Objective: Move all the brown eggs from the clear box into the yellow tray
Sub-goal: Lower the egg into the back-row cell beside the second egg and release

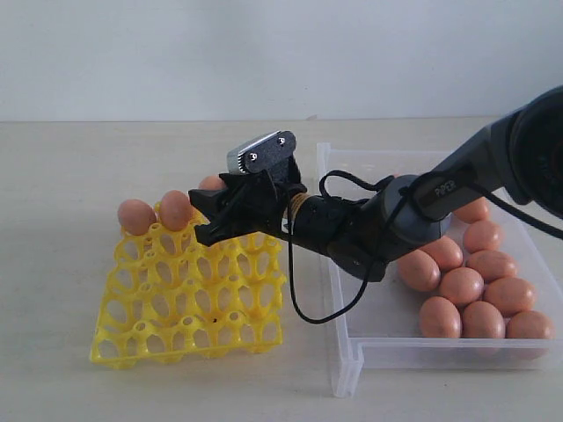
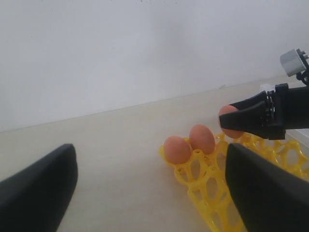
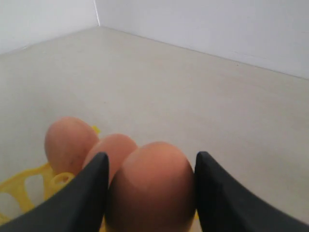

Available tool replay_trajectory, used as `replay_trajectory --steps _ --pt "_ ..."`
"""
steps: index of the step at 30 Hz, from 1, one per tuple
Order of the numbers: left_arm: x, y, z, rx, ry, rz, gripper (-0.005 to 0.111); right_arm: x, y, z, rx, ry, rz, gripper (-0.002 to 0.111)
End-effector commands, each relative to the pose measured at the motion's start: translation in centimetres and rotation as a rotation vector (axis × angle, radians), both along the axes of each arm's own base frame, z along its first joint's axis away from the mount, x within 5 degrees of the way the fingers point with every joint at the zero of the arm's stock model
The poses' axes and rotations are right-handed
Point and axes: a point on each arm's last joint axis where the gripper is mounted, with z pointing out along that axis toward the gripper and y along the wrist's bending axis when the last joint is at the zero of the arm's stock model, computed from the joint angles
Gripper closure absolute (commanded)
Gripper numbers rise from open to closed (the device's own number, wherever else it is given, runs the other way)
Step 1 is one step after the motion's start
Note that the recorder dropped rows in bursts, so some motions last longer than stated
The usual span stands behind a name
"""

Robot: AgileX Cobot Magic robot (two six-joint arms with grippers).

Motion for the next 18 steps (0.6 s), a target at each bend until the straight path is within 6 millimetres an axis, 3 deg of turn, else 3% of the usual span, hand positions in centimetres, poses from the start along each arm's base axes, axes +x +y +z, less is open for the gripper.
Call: replay_trajectory --steps 1,18 --pt "0.0 0.0 -0.1 -0.014 0.002 -0.006 0.029 0.3 -0.1 0.4 0.013 -0.017 -0.022 0.109" --pt "0.0 0.0 -0.1 -0.014 0.002 -0.006 0.029 1.4 0.8 0.8 -0.025 0.091 -0.028 0.109"
